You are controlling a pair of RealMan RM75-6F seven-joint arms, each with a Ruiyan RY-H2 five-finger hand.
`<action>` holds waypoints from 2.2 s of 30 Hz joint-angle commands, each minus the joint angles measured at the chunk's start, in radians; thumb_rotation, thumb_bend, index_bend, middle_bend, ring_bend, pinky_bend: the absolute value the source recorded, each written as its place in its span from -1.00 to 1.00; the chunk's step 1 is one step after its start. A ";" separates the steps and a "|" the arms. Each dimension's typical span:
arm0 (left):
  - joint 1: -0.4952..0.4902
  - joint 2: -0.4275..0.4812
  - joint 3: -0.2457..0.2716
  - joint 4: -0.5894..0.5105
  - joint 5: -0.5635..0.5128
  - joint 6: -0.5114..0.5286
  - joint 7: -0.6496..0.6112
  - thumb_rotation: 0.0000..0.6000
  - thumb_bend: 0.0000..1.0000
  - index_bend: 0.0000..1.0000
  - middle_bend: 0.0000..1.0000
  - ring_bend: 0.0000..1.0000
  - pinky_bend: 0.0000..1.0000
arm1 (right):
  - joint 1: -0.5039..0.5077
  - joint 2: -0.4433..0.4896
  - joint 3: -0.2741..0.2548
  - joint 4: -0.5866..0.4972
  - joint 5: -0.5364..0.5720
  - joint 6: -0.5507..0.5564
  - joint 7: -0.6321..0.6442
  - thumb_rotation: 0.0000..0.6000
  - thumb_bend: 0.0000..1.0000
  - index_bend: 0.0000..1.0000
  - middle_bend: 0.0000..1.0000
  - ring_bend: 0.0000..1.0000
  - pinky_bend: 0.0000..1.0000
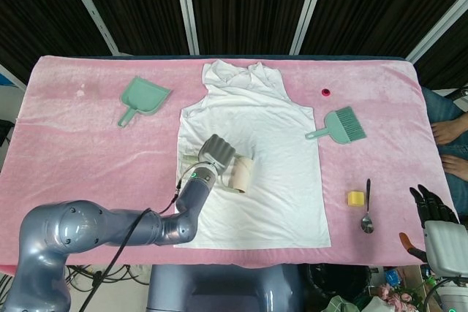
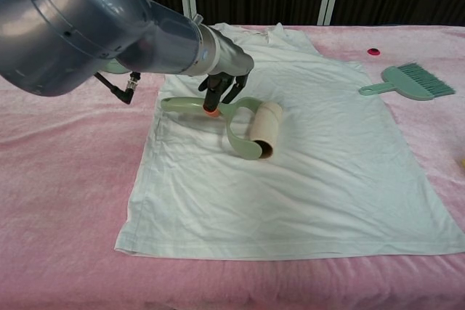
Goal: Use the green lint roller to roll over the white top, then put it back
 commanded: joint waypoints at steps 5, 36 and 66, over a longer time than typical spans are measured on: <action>0.092 0.077 0.083 -0.047 0.057 -0.030 -0.047 1.00 0.09 0.42 0.24 0.04 0.46 | 0.002 0.001 -0.005 0.002 -0.009 -0.005 -0.003 1.00 -0.63 -1.00 -0.91 -0.80 -0.58; 0.239 0.283 0.147 -0.139 0.249 -0.026 -0.223 1.00 0.09 0.42 0.24 0.04 0.46 | -0.001 0.000 -0.005 0.000 -0.005 -0.003 -0.010 1.00 -0.63 -1.00 -0.91 -0.80 -0.58; 0.470 0.275 0.230 0.061 0.518 -0.148 -0.421 1.00 -0.15 -0.08 -0.15 -0.22 0.29 | -0.005 -0.004 0.001 -0.004 0.003 0.006 -0.016 1.00 -0.63 -1.00 -0.91 -0.80 -0.58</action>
